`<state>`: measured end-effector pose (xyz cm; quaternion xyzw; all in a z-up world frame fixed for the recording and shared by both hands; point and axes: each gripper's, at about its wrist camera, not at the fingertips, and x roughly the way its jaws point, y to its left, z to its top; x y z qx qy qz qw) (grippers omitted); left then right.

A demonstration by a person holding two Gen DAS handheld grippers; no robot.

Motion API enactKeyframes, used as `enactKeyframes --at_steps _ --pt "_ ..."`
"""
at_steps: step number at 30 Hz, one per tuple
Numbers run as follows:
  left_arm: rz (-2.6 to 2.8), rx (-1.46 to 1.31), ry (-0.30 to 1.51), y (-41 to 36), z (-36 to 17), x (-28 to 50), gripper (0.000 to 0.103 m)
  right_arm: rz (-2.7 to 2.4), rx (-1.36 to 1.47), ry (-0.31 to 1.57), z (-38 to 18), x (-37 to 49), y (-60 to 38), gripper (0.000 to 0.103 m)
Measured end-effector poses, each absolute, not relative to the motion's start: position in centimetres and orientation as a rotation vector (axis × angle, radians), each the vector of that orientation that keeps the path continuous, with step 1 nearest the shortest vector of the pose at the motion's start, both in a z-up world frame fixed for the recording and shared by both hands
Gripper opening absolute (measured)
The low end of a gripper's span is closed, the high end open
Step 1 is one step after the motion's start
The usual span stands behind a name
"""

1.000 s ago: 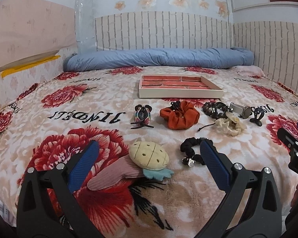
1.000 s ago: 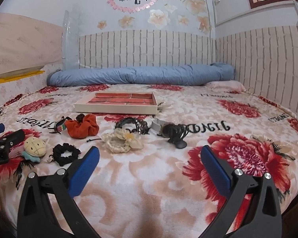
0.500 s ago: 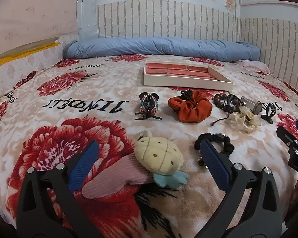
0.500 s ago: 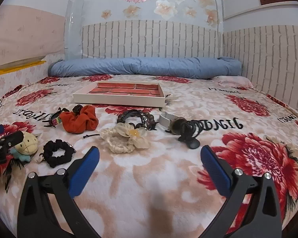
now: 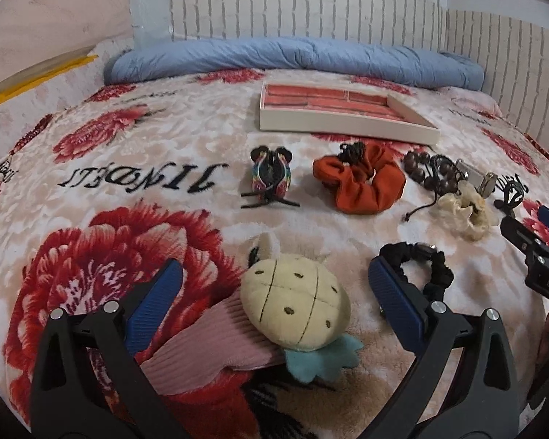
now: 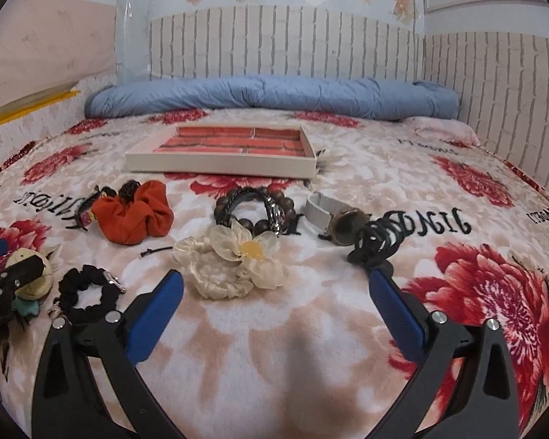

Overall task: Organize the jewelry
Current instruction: 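Grasp the cream flower scrunchie with the right tool while the left tool grasps the plush pineapple toy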

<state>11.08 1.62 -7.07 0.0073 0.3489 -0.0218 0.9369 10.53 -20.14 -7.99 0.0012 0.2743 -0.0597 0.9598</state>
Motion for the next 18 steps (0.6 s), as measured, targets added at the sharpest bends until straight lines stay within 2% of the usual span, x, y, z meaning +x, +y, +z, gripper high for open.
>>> enactKeyframes --at_steps 6,10,16,18 --pt "-0.057 -0.019 0.762 2.1 -7.7 12.1 0.098 -0.089 -0.002 0.613 -8.2 12.4 -19.9 0.097" --pt "-0.065 -0.026 0.798 2.2 -8.2 12.7 0.091 -0.070 -0.015 0.662 -8.5 14.0 -19.7 0.090" --pt "-0.086 -0.025 0.842 2.1 -8.8 13.7 0.076 -0.053 -0.002 0.739 -9.5 15.8 -19.7 0.074" --pt "-0.095 -0.023 0.854 2.0 -9.0 14.0 0.074 -0.044 0.007 0.759 -9.7 16.2 -19.8 0.067"
